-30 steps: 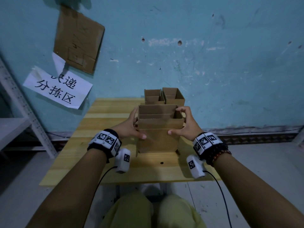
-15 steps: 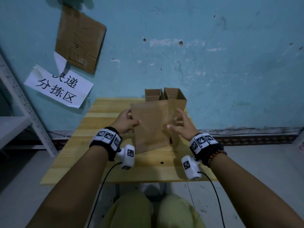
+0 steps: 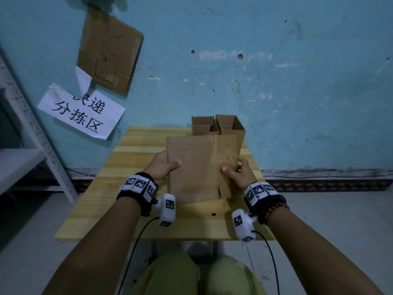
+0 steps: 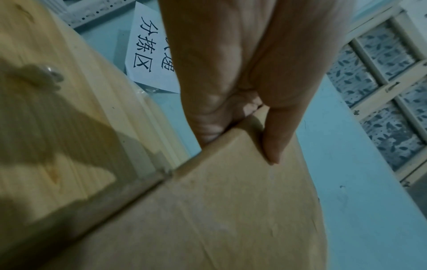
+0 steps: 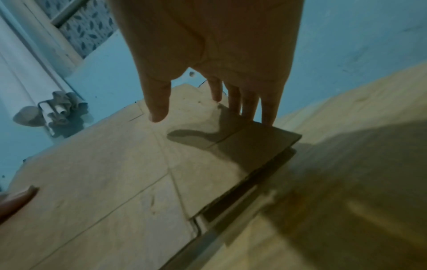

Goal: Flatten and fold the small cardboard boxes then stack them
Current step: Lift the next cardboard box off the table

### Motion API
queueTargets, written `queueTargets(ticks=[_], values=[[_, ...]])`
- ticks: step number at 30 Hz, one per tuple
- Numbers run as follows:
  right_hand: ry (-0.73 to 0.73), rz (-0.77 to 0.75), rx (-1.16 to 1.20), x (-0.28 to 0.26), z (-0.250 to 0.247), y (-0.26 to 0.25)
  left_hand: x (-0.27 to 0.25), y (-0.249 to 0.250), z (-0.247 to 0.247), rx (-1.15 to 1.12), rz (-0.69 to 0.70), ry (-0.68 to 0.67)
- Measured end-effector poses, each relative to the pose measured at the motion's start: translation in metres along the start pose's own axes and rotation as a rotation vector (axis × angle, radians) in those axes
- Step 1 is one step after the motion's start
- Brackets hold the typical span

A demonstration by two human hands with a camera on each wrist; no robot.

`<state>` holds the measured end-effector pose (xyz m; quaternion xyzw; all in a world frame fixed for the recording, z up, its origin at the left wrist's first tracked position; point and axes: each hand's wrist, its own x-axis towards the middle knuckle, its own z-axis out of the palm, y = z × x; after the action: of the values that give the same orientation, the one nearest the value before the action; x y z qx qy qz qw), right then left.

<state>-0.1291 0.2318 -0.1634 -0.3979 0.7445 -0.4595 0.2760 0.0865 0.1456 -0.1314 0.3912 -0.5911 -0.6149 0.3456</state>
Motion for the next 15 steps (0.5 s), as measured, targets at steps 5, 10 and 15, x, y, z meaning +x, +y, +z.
queueTargets(ticks=[5,10,15], values=[[0.057,0.002,0.027,-0.002,-0.010,-0.009,0.003,0.001,-0.001,-0.040,-0.006,0.017],[0.074,0.045,-0.014,-0.001,-0.014,-0.009,0.005,-0.003,0.002,0.121,-0.070,0.123],[0.103,0.130,-0.117,-0.003,-0.016,0.002,0.001,-0.014,0.004,0.500,-0.179,0.051]])
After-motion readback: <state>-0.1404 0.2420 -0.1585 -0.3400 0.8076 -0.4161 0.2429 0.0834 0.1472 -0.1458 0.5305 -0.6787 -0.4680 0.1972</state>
